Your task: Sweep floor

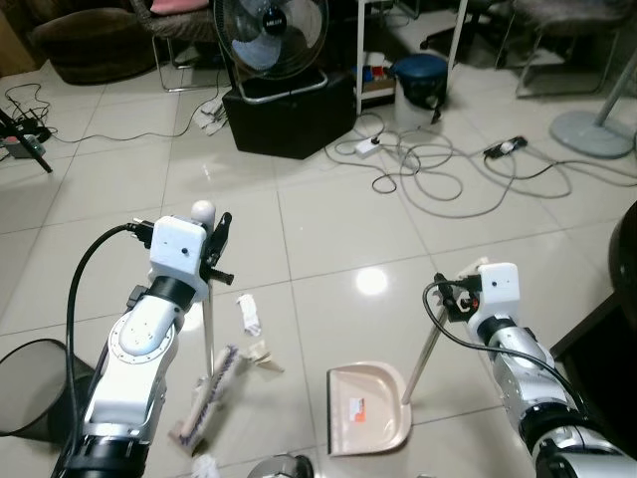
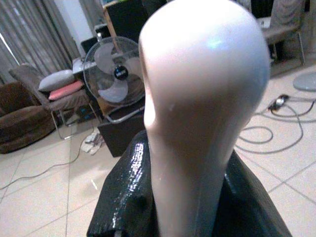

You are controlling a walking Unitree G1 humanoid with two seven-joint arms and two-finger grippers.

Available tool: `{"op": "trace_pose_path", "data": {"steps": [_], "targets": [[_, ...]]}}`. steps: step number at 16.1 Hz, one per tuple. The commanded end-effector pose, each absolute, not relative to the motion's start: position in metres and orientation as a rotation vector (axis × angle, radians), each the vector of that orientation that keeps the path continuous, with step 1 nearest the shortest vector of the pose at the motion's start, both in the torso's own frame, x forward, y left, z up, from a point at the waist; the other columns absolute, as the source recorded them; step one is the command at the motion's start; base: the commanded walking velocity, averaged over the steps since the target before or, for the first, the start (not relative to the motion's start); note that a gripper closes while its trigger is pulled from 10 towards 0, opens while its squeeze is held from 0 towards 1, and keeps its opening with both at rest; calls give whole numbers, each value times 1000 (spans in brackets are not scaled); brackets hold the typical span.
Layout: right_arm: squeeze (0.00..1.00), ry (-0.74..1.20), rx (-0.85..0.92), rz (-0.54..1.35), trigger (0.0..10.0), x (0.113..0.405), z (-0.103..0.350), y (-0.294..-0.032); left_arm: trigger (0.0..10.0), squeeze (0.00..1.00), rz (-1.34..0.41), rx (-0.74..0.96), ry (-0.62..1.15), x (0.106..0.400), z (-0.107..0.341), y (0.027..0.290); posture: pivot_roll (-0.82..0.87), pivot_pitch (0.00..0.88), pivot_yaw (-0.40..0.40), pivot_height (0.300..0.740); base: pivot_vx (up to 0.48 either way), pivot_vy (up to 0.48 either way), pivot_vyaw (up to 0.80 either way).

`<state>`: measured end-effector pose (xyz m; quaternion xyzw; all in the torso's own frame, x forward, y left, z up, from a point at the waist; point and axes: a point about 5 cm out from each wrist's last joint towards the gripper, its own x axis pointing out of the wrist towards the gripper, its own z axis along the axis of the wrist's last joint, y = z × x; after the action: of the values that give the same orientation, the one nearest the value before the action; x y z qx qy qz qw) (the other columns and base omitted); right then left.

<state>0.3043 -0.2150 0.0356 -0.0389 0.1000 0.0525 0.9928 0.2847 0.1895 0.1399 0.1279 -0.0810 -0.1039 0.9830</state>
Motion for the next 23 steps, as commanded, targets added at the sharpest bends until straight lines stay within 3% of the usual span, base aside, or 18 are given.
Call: {"op": "trace_pose_path", "data": {"steps": [1,6,8,9,10,11,23], "targets": [[0,191,-77,114,10000,305,36,-211,10000,0,-201,293,-189,282,150,197,101,129,140,740,0,0,0],[0,168,-93,148,10000,310,41,-208,10000,0,-183,291,-182,280,149,199,90,137,123,740,0,0,0],[0,168,-94,154,7216,311,41,-206,10000,0,-177,286,-184,279,150,198,89,135,115,740,0,0,0],[0,167,-93,156,4392,311,41,-206,10000,0,-176,285,-184,279,150,198,90,135,114,740,0,0,0],[0,166,-92,158,4157,311,41,-206,10000,0,-175,284,-184,279,150,198,90,134,113,740,0,0,0],[0,164,-90,162,39,311,41,-205,10000,0,-175,282,-184,280,150,197,86,135,113,740,0,0,0],[0,172,-54,136,0,308,37,-204,10000,0,-182,266,-181,278,147,189,73,133,106,740,0,0,0]]}}
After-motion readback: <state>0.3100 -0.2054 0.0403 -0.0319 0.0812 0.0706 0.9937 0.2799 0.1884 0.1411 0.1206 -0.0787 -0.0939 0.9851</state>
